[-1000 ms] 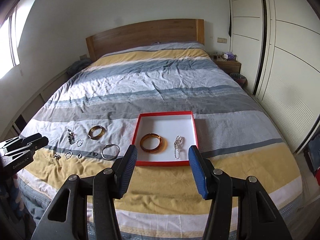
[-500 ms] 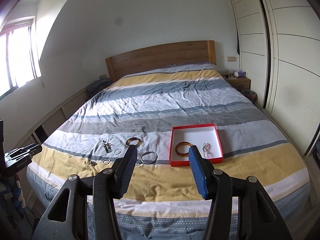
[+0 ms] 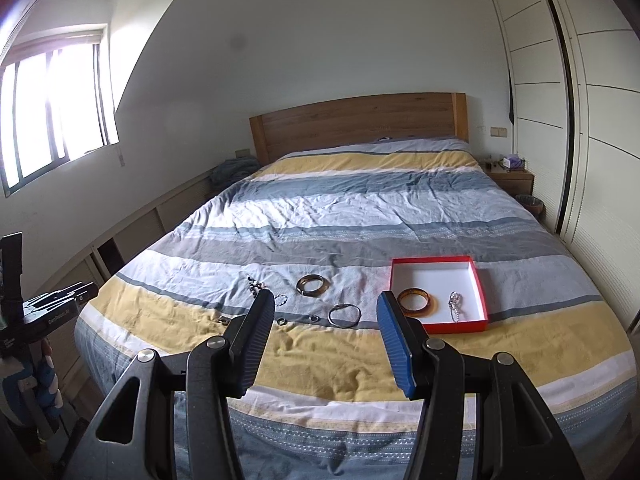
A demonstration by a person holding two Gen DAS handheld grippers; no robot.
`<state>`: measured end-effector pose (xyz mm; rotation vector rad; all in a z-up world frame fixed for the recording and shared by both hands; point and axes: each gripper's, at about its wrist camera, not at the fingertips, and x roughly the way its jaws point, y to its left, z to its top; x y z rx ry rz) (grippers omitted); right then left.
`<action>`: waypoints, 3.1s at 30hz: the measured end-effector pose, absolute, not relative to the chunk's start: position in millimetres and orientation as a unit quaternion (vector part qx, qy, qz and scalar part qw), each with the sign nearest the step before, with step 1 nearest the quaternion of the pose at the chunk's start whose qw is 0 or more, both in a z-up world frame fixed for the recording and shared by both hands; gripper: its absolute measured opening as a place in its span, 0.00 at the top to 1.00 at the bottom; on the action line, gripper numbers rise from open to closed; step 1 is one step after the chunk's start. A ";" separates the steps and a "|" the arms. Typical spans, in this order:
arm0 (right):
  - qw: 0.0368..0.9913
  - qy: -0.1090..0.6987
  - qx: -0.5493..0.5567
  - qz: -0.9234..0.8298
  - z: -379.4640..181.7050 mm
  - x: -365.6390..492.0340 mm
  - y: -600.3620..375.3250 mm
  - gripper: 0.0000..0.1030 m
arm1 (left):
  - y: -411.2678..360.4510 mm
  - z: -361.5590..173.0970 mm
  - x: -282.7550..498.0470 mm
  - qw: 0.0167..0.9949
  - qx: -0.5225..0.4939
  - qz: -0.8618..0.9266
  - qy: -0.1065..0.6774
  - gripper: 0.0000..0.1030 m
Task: Organize jewelry
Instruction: 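Pull both tools back from the box and return toward the jewelry, then grasp the silver ring with the right tool while the left tool grasps the brooch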
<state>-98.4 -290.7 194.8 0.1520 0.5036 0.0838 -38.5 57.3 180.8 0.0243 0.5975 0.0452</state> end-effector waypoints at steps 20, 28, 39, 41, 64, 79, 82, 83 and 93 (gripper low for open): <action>0.937 0.336 0.056 0.081 85.6 11.3 -224.1 0.57 | 71.9 66.6 63.1 0.931 -0.021 0.047 0.363 0.72; 0.916 0.380 0.063 0.114 27.7 75.7 -201.8 0.61 | 80.1 12.9 116.1 0.917 -0.047 0.048 0.394 0.72; 0.897 0.414 0.093 0.120 -36.5 150.5 -208.0 0.67 | 72.8 -39.6 182.1 0.904 -0.063 0.053 0.419 0.71; 0.895 0.418 0.098 0.119 -45.5 162.3 -210.9 0.67 | 73.0 -45.8 189.8 0.903 -0.068 0.055 0.421 0.72; 0.882 0.437 0.122 0.128 -93.9 204.2 -217.9 0.68 | 63.2 -86.9 224.6 0.885 -0.094 0.024 0.456 0.71; 0.881 0.431 0.135 0.137 -99.4 220.0 -219.0 0.68 | 59.9 -103.0 247.4 0.878 -0.128 0.018 0.460 0.71; 0.881 0.432 0.137 0.136 -101.3 220.9 -219.8 0.71 | 58.8 -105.4 249.2 0.880 -0.126 0.019 0.457 0.71; 0.881 0.432 0.138 0.136 -102.0 221.7 -220.2 0.74 | 58.8 -106.2 249.7 0.881 -0.127 0.018 0.456 0.71; 0.882 0.430 0.133 0.138 -102.5 221.8 -219.9 0.81 | 57.4 -100.4 244.9 0.892 -0.122 0.009 0.435 0.84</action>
